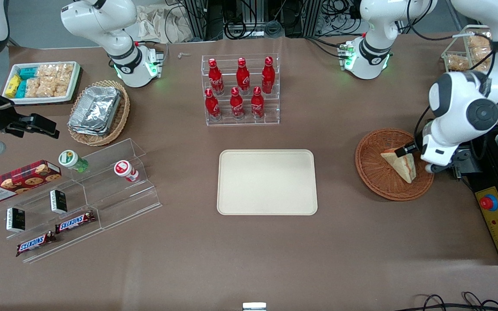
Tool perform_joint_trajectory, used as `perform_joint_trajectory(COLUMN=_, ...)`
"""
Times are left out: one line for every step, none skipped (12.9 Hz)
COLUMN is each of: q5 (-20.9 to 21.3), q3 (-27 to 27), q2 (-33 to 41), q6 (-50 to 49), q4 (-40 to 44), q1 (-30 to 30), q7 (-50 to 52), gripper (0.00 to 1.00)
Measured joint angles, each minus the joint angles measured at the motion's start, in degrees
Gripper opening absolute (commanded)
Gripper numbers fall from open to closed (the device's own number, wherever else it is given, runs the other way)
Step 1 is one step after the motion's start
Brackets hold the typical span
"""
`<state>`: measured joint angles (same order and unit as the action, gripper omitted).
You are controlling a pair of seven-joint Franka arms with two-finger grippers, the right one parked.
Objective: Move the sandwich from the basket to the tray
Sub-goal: 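Close the left gripper on the sandwich's wrapped edge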
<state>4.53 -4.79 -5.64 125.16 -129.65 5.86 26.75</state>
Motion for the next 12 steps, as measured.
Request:
perform_joint_trajectory(q5=0.0, q3=0.0, q2=-1.4, q6=0.8, q4=0.0, q1=0.0, q7=1.4, gripper=1.00)
perform_joint_trajectory(q5=0.0, q3=0.0, q2=-2.4, q6=1.2, q4=0.0, q1=0.0, q7=2.3, gripper=1.00)
perform_joint_trajectory(q5=0.0, q3=0.0, q2=-3.0, q6=1.3, q4=0.0, q1=0.0, q7=2.9, gripper=1.00)
perform_joint_trajectory(q5=0.0, q3=0.0, q2=-3.3, q6=1.3, q4=0.0, q1=0.0, q7=3.5, gripper=0.98)
perform_joint_trajectory(q5=0.0, q3=0.0, q2=-3.4, q6=1.5, q4=0.0, q1=0.0, q7=4.3, gripper=0.93)
perform_joint_trajectory(q5=0.0, q3=0.0, q2=-3.7, q6=2.0, q4=0.0, q1=0.0, q7=5.2, gripper=0.84)
perform_joint_trajectory(q5=0.0, q3=0.0, q2=-4.1, q6=2.5, q4=0.0, q1=0.0, q7=6.2, gripper=0.77)
perform_joint_trajectory(q5=0.0, q3=-0.1, q2=-4.5, q6=2.9, q4=0.0, q1=-0.1, q7=7.1, gripper=0.70)
perform_joint_trajectory(q5=0.0, q3=-0.1, q2=-4.8, q6=3.2, q4=0.0, q1=-0.1, q7=7.7, gripper=0.60)
perform_joint_trajectory(q5=0.0, q3=-0.1, q2=-4.9, q6=3.3, q4=0.0, q1=-0.2, q7=8.0, gripper=0.50)
perform_joint_trajectory(q5=0.0, q3=-0.1, q2=-5.0, q6=3.4, q4=0.0, q1=-0.2, q7=8.3, gripper=0.40)
perform_joint_trajectory(q5=0.0, q3=-0.1, q2=-5.0, q6=3.4, q4=0.0, q1=-0.2, q7=8.6, gripper=0.30)
